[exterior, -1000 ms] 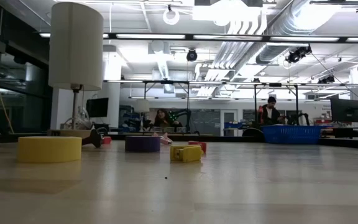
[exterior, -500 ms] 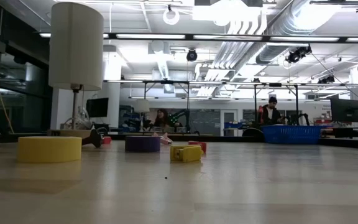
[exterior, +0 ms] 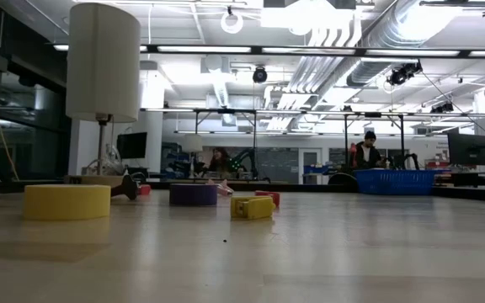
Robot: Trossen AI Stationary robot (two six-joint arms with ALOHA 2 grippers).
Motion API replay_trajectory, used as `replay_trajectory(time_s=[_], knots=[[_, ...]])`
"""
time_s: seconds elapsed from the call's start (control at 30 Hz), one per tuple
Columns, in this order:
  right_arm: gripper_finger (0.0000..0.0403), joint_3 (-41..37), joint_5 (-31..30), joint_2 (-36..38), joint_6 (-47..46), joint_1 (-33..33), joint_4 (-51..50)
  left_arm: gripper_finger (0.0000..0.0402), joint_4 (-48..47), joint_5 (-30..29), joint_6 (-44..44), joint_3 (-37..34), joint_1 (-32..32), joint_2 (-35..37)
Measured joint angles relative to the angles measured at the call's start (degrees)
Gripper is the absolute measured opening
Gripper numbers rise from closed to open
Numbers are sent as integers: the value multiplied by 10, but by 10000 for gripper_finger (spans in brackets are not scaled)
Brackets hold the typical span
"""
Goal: Pick and place Stapler, Stapler remover, tape
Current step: Put the green stapler into the red bin
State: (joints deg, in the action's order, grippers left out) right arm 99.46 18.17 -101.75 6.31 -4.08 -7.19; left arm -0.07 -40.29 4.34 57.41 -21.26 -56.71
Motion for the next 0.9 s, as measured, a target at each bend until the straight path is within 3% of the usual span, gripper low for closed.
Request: replay_trajectory(time_s=[0.37, 0.9], knots=[[58, 0, 2, 0, 1, 0, -10, 202, 2, -8, 2, 0, 0, -1], [58, 0, 6, 0, -3, 0, -15, 59, -3, -7, -4, 0, 0, -1]])
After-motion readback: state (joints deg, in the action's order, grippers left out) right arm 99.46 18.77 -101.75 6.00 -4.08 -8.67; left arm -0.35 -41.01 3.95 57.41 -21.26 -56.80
